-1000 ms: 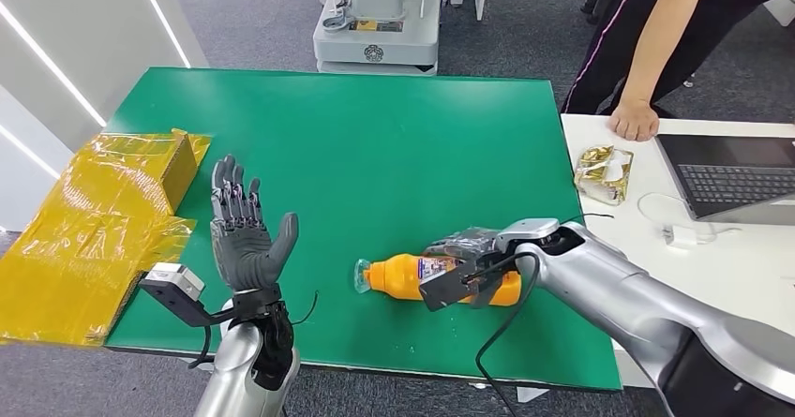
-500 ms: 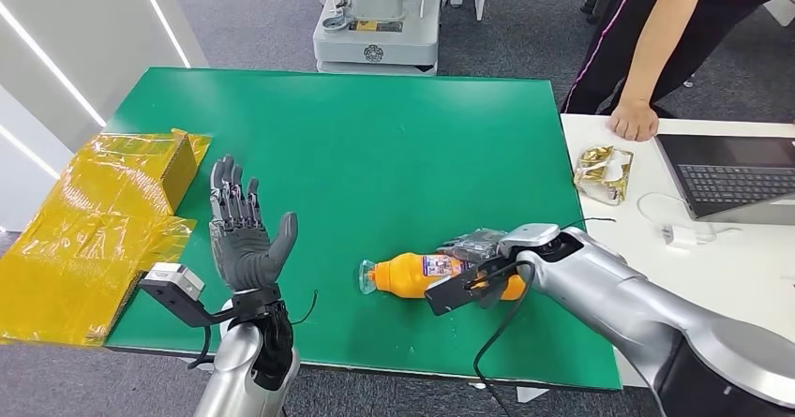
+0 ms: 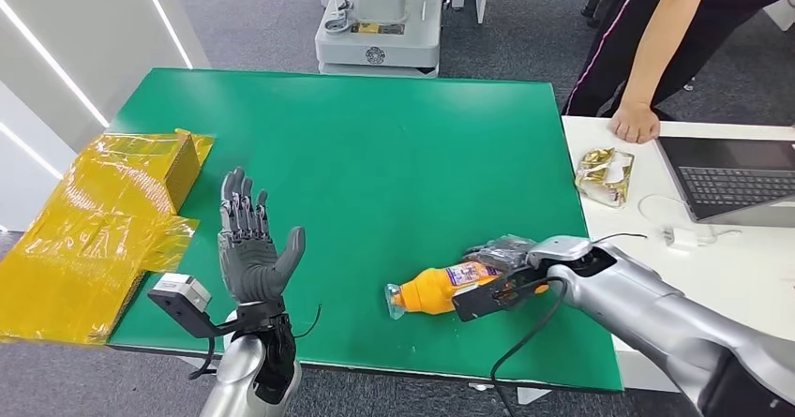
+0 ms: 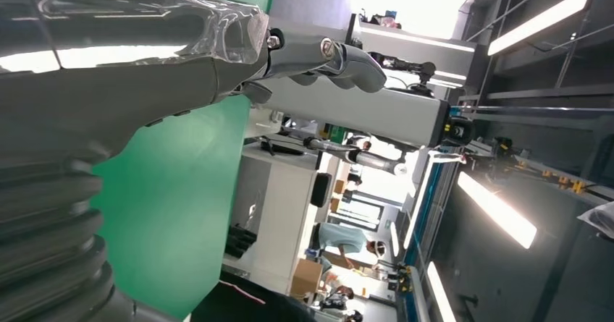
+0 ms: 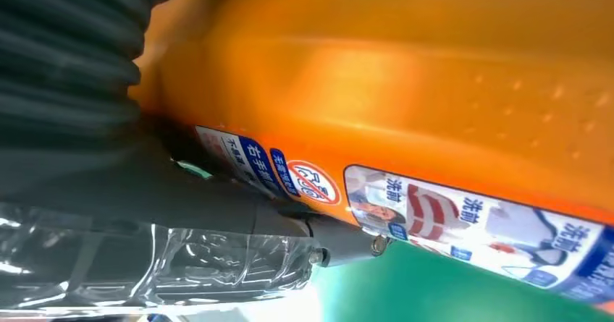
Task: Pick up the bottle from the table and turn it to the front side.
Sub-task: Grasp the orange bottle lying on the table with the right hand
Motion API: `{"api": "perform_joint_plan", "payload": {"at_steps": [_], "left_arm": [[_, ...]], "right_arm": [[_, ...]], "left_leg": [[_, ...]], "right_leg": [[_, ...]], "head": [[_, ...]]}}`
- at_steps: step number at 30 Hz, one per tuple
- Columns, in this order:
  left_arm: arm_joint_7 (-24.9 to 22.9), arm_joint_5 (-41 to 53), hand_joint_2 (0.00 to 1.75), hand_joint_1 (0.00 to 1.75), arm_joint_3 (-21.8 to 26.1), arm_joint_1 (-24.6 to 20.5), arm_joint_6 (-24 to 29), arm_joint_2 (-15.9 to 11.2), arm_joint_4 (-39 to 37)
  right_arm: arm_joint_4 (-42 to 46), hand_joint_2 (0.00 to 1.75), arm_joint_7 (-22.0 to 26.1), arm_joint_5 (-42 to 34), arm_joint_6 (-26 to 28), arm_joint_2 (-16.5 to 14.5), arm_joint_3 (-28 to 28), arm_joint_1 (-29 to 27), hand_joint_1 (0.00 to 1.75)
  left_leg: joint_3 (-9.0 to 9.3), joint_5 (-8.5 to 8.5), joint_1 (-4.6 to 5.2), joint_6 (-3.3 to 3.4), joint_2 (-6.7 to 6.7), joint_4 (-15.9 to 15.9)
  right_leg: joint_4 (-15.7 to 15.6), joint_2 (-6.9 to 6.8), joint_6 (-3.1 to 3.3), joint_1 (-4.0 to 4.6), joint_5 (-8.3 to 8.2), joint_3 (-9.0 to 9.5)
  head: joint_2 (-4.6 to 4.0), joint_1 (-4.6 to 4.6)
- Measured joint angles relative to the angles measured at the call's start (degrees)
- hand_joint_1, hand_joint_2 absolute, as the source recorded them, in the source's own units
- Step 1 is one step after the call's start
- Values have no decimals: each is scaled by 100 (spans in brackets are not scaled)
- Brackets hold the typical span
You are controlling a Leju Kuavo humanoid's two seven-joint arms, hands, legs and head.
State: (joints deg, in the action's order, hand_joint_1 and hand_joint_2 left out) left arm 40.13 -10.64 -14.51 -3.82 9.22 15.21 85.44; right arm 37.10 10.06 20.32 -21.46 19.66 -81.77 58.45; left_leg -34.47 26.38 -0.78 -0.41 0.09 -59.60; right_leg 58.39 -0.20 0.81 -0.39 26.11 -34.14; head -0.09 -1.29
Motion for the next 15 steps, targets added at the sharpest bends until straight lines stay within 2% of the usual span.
{"api": "perform_joint_plan", "payload": {"at_steps": [4, 10, 12, 15], "left_arm": [[0, 14, 175, 0, -18, 13, -33, -2, 0], [0, 59, 175, 0, -19, 13, -97, -2, -1], [0, 74, 175, 0, -19, 13, -124, -1, 0], [0, 104, 175, 0, -18, 13, -165, 1, -1]], "right_arm": [[329, 175, -65, 46, 78, 246, 155, -145, 175], [564, 175, -90, 232, 334, 375, 417, -375, 175], [612, 175, -124, 407, 700, 384, 551, -517, 175], [720, 175, -268, 786, 1546, 375, 947, -895, 175]], "left_leg": [[7, 0, 1, 1, 1, -1], [15, 0, 0, 2, 3, -2], [17, 0, -2, 2, 3, -1], [17, 0, -3, 1, 3, 0]], "right_leg": [[-1, 2, -9, -1, -6, 7], [0, 4, -11, 0, -7, 14], [-1, 5, -11, 1, -7, 18], [-1, 4, -11, 2, -7, 20]], "head": [[0, 0], [0, -2], [0, -1], [0, -1]]}}
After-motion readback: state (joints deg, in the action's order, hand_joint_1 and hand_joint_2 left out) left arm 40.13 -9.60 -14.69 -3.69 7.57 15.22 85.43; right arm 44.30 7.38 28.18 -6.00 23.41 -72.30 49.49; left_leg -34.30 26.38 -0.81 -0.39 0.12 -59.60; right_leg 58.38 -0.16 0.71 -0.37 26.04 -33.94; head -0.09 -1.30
